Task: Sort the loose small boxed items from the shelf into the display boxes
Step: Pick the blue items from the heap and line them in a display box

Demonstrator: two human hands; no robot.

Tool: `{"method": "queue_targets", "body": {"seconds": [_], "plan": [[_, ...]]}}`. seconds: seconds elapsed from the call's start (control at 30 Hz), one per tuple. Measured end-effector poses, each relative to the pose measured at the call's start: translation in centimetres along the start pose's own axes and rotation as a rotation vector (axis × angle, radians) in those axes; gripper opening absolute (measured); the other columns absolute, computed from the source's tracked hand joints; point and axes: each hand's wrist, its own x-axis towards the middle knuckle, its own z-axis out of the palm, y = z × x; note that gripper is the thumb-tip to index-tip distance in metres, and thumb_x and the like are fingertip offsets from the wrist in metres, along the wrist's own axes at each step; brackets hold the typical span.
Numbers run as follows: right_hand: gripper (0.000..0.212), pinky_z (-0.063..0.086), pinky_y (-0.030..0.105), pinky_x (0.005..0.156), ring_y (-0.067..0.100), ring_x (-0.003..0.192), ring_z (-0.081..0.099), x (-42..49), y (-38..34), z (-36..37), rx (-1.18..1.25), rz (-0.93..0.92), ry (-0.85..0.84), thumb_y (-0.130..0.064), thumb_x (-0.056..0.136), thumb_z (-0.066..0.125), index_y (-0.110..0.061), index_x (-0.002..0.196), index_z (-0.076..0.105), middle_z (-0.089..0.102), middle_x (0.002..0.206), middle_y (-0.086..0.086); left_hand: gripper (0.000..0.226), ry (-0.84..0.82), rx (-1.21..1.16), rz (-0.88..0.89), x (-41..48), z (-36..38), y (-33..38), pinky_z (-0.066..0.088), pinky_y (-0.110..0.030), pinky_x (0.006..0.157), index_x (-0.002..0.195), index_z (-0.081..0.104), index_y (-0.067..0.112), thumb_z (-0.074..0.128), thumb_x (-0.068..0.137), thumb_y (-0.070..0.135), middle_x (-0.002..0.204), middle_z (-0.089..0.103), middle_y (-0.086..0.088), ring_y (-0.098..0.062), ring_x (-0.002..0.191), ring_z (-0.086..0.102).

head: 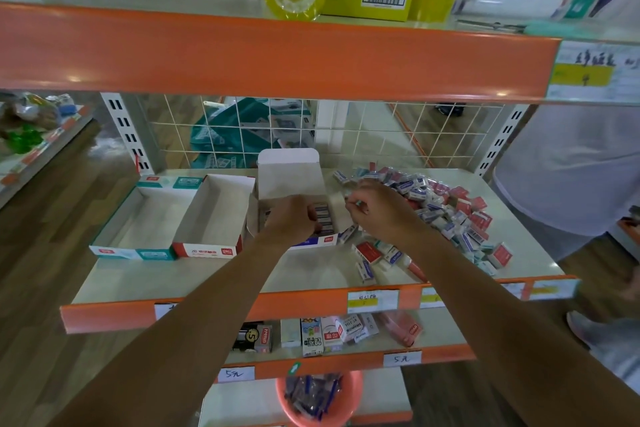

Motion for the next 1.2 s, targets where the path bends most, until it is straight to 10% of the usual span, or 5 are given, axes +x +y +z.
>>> {"method": "queue_targets", "body": {"seconds": [0.53, 0.77, 1.2], "plan": [[0.02, 0.052, 0.039, 0.075, 0.03, 0.093, 0.06, -6.6, 3.2, -1.5, -0.246, 0.033, 0.121, -0.021, 0.085, 0.059, -0.013, 0.1, 0.069, 0.064, 0.099, 0.005, 0.005, 0.106, 0.005, 0.391, -4.1, -0.6, 5.8, 0.048, -0.036, 0.071, 0.085, 0.066, 0.012, 0.063, 0.085, 0.016, 0.089, 0.057, -0.005, -0.022, 0.083, 0.056], [0.021, 0.055, 0.045, 0.067, 0.033, 0.087, 0.061, -9.1, 3.7, -1.8, -0.325, -0.051, -0.008, -0.015, 0.071, 0.072, -0.012, 0.092, 0.071, 0.065, 0.094, 0.009, 0.028, -0.133, 0.179, 0.605, -5.1, 0.8, 6.3, 0.042, -0.032, 0.073, 0.108, 0.068, 0.017, 0.054, 0.088, 0.004, 0.108, 0.057, -0.002, -0.02, 0.105, 0.048], [0.023, 0.052, 0.04, 0.059, 0.03, 0.08, 0.063, -8.5, 3.5, -1.1, -0.366, -0.102, -0.16, -0.024, 0.067, 0.085, -0.023, 0.088, 0.075, 0.063, 0.09, 0.008, 0.025, -0.233, 0.266, 0.63, -5.0, 0.3, 6.3, 0.047, -0.035, 0.077, 0.111, 0.066, 0.028, 0.061, 0.087, 0.033, 0.11, 0.053, 0.004, -0.013, 0.107, 0.044]]}}
